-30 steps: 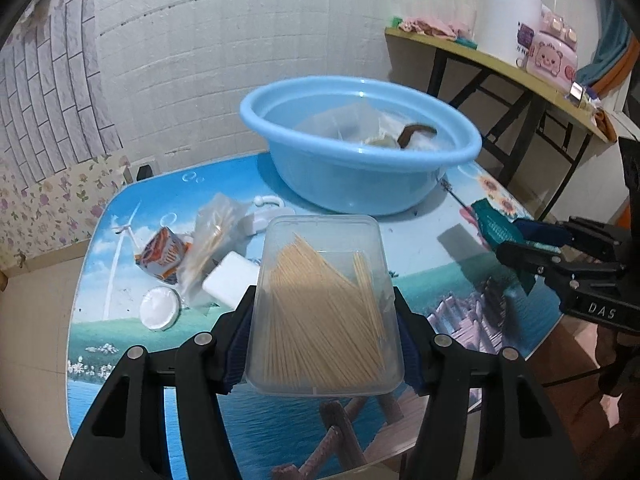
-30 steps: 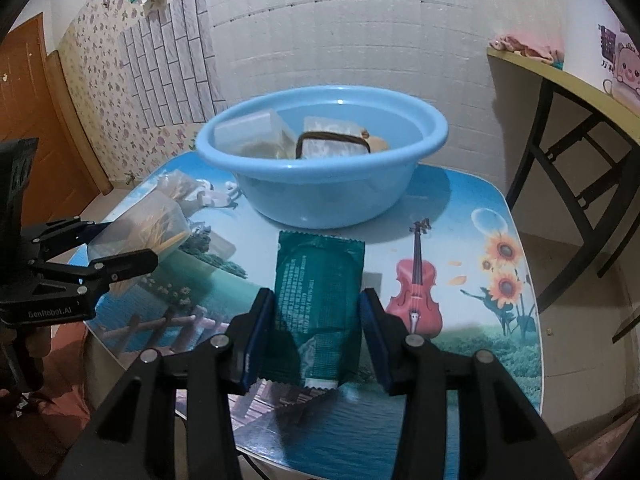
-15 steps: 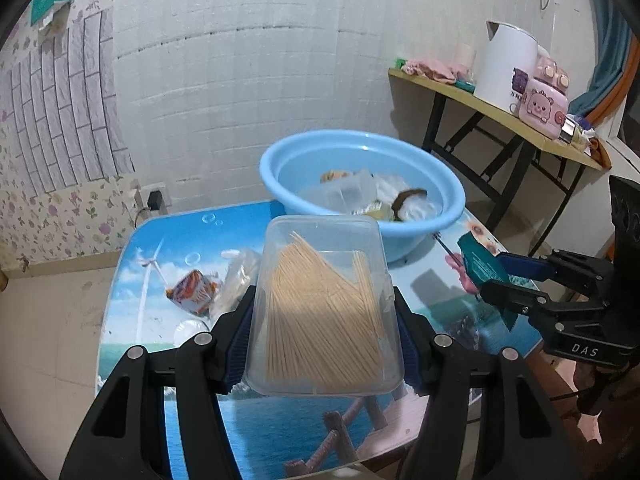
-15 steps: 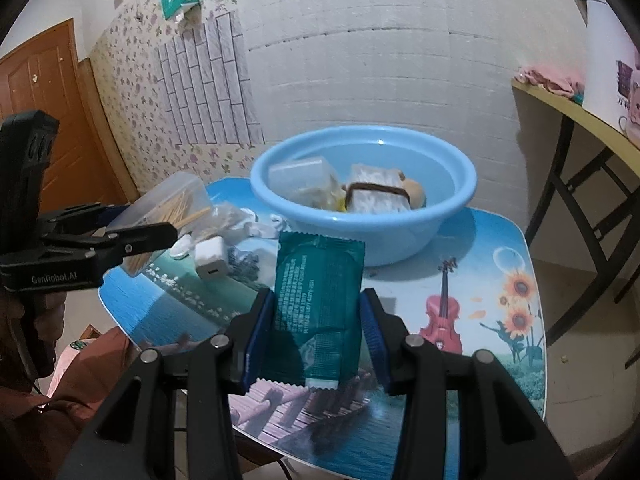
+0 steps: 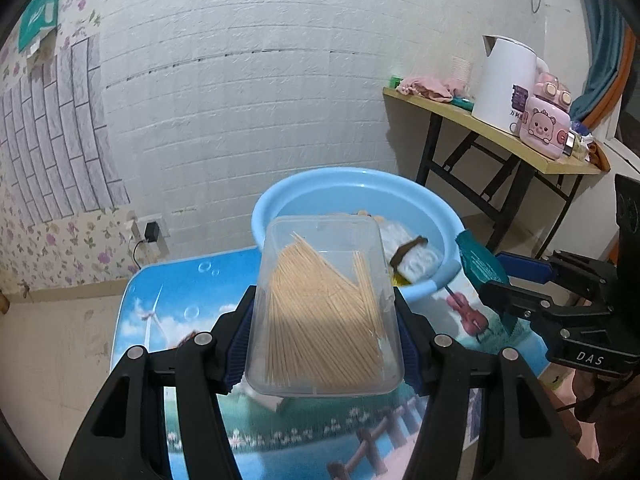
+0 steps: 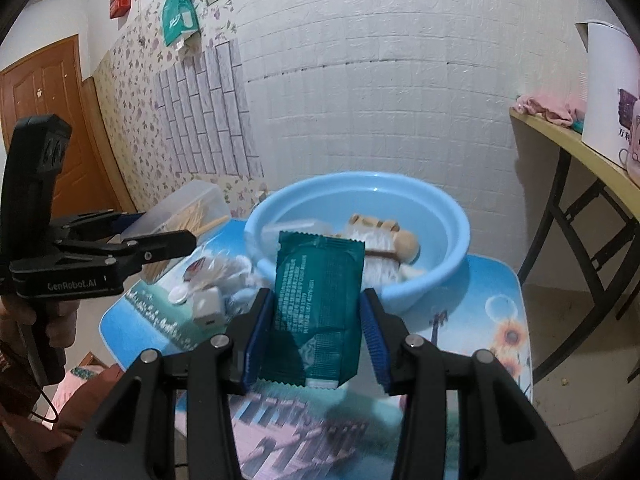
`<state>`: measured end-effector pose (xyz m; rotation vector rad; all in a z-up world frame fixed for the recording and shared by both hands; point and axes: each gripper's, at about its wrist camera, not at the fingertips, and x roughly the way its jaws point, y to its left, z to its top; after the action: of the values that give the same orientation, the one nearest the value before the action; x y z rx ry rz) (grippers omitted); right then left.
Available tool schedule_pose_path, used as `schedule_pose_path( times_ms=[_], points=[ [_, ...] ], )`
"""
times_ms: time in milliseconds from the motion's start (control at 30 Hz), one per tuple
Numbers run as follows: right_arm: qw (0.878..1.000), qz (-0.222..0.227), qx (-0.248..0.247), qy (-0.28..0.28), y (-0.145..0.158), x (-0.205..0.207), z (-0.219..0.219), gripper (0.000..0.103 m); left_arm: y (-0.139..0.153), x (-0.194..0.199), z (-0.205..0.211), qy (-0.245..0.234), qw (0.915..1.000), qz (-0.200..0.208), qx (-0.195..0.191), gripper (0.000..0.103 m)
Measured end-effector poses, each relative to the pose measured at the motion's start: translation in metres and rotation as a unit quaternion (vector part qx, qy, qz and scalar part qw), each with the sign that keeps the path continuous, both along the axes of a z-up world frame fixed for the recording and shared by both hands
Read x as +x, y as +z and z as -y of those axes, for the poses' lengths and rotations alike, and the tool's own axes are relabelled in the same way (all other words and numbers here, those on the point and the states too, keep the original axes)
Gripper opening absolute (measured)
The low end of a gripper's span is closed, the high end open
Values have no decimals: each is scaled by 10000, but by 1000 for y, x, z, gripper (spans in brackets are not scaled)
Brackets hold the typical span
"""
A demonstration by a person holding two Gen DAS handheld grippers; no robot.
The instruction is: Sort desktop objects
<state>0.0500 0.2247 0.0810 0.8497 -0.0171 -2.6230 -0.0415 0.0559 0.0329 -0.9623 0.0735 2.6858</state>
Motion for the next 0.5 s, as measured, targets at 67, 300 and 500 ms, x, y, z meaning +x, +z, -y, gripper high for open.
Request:
schedule_pose_path(
  times_ms=[67, 300, 500],
  points=[
    [10000, -45, -18, -26, 1, -8, -2, 43, 2, -9, -5, -37, 10000, -12, -16, 60],
    [9997, -172, -111, -107, 7, -41, -15, 43, 4, -41, -25, -148, 9999, 24, -76, 60],
    [9996, -133, -183, -147, 1, -75, -27, 43, 0, -80, -43, -212, 9995, 124, -208, 60]
  ],
)
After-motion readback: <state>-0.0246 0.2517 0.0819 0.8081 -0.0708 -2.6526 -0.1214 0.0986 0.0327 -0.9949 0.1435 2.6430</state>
